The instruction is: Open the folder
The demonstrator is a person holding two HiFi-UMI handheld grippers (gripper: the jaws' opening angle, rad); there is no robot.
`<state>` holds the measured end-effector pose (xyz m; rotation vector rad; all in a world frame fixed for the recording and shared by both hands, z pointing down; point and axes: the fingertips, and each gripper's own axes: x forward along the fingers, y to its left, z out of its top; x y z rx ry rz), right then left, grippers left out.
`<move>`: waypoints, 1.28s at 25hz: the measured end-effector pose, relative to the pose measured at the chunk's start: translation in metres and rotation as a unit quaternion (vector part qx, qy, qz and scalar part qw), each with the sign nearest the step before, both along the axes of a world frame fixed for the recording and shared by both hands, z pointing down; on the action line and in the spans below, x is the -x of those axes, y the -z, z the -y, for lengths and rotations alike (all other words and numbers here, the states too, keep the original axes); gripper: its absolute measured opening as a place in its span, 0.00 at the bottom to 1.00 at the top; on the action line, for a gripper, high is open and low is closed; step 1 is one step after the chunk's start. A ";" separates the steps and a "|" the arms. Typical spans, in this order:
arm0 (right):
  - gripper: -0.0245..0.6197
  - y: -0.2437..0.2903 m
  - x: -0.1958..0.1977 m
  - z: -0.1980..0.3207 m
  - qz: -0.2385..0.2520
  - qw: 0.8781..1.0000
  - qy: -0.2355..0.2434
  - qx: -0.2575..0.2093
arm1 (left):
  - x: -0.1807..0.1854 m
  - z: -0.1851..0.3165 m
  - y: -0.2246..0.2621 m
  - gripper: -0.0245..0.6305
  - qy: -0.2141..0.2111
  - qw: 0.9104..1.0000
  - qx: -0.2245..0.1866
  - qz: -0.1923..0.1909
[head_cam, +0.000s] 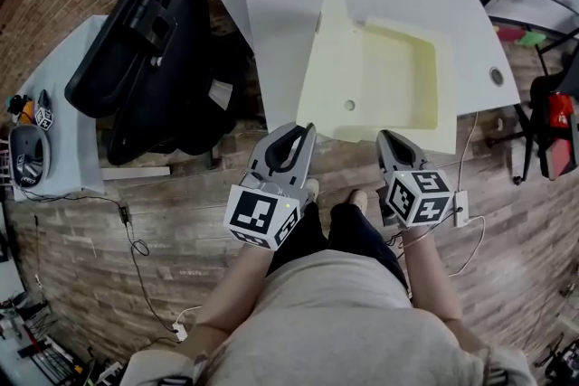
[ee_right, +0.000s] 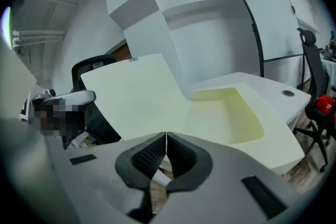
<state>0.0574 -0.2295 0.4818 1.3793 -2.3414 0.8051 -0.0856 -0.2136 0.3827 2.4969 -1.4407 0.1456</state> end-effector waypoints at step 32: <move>0.07 -0.028 0.005 -0.002 -0.041 0.999 0.004 0.031 | 0.111 0.019 -0.101 0.11 0.146 0.985 0.095 0.006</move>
